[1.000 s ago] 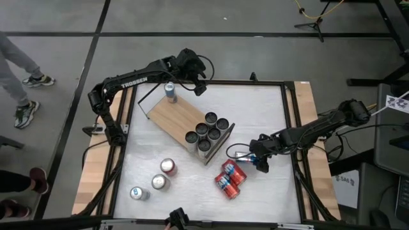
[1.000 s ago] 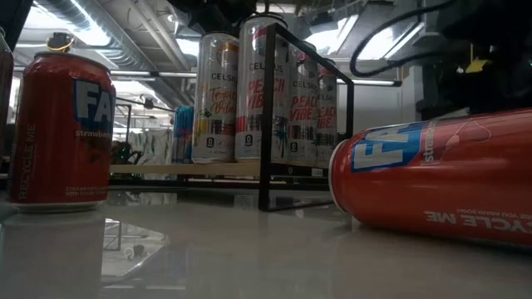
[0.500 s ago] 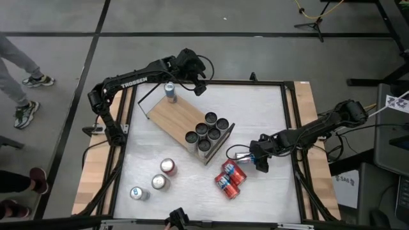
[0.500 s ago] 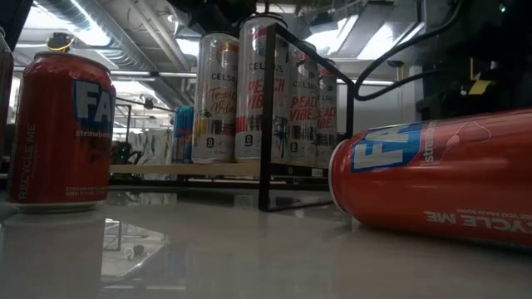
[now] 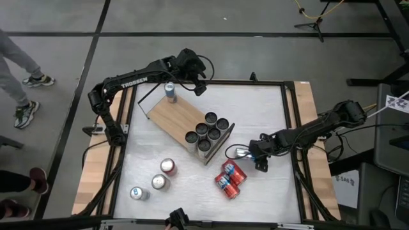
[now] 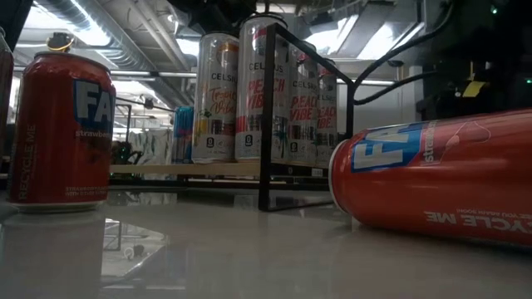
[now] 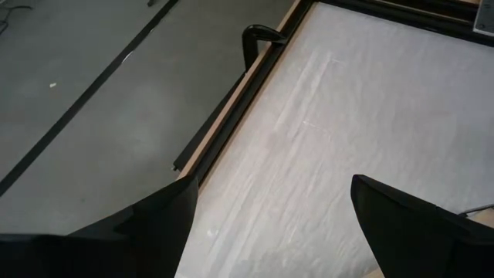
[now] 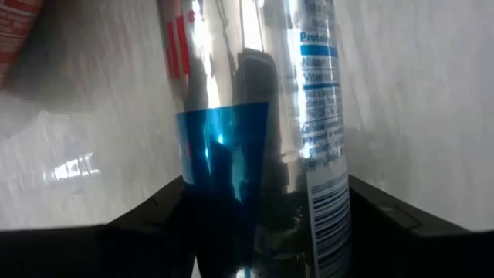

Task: Place canned beverage on shelf
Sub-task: Put the right blue soda can on the shelf aligned with the other blue soda can

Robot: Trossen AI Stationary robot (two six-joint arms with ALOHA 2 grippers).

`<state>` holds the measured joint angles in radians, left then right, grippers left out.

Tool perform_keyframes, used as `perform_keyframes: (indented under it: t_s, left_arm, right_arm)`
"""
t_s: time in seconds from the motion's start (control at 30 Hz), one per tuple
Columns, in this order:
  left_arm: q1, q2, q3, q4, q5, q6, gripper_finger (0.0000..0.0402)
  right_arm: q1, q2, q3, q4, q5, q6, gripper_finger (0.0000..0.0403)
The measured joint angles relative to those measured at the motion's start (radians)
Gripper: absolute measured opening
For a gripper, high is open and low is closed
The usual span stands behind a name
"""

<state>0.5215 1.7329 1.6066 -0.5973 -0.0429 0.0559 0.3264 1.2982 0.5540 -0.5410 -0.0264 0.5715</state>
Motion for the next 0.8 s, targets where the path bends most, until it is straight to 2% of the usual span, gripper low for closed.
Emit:
perform_keyframes:
  t_s: [0.3,0.6,0.8]
  left_arm:
    - [-0.020,0.000,0.000,0.031,0.000,0.006,0.0334]
    - [-0.048,0.000,0.000,0.038,0.014,0.057,0.0334]
    - [-0.074,-0.038,0.000,0.050,0.036,0.095,0.0334]
  right_arm:
    - [0.001,-0.002,0.159,-0.140,-0.018,-0.062,0.0233]
    - [0.001,-0.003,0.383,-0.386,-0.015,-0.106,0.0232]
    - [0.001,-0.005,0.513,-0.417,0.004,-0.108,0.0234]
